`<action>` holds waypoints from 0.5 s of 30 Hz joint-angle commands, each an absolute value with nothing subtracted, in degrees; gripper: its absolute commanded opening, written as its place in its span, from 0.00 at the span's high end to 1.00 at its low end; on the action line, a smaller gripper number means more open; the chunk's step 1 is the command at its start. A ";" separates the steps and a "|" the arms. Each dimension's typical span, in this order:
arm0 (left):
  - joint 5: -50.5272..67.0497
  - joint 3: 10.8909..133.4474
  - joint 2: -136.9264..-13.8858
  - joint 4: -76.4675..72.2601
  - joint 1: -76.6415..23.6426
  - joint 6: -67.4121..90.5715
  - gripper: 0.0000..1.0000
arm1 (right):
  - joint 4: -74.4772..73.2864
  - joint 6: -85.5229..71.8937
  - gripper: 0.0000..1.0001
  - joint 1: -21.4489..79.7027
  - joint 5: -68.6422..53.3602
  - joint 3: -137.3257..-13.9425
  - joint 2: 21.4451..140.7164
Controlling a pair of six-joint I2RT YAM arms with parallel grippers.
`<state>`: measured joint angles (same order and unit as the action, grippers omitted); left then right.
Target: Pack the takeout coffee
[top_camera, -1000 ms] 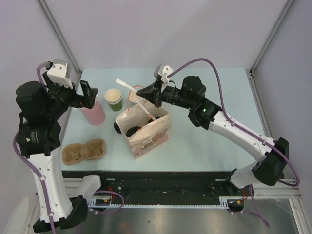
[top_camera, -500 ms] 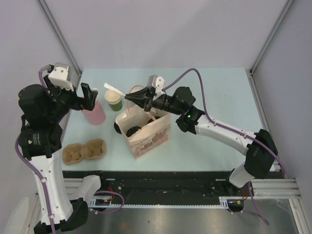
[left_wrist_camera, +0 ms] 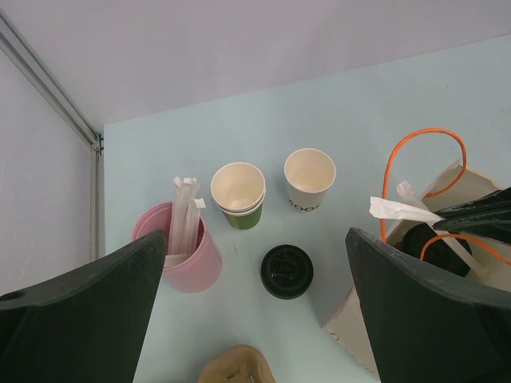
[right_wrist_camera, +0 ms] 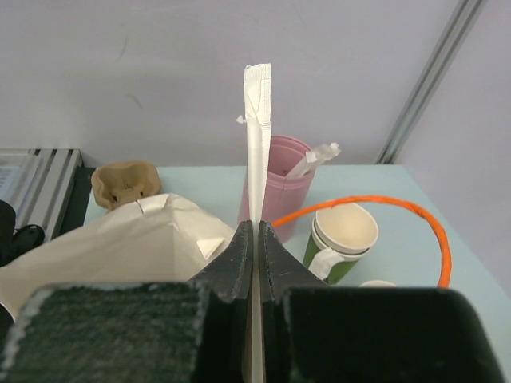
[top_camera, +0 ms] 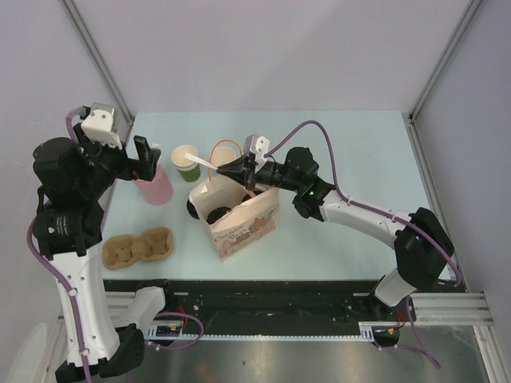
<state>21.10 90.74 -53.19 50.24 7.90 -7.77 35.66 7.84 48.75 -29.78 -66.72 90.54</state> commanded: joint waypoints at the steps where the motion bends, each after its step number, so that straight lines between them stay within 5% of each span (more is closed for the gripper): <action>1: 20.65 90.70 -52.82 48.08 8.26 -7.56 0.00 | 35.07 10.02 1.00 47.90 -30.94 -65.83 86.76; 9: 19.86 91.23 -52.91 47.73 8.26 -7.74 0.00 | 29.27 12.39 0.90 46.50 -30.41 -62.93 82.44; 15: 19.69 91.49 -52.82 47.64 8.26 -7.82 0.00 | 26.90 12.04 0.74 45.88 -30.67 -62.93 82.27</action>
<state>20.53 90.74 -53.19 50.09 7.92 -7.81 28.34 11.53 46.44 -30.48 -63.22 83.77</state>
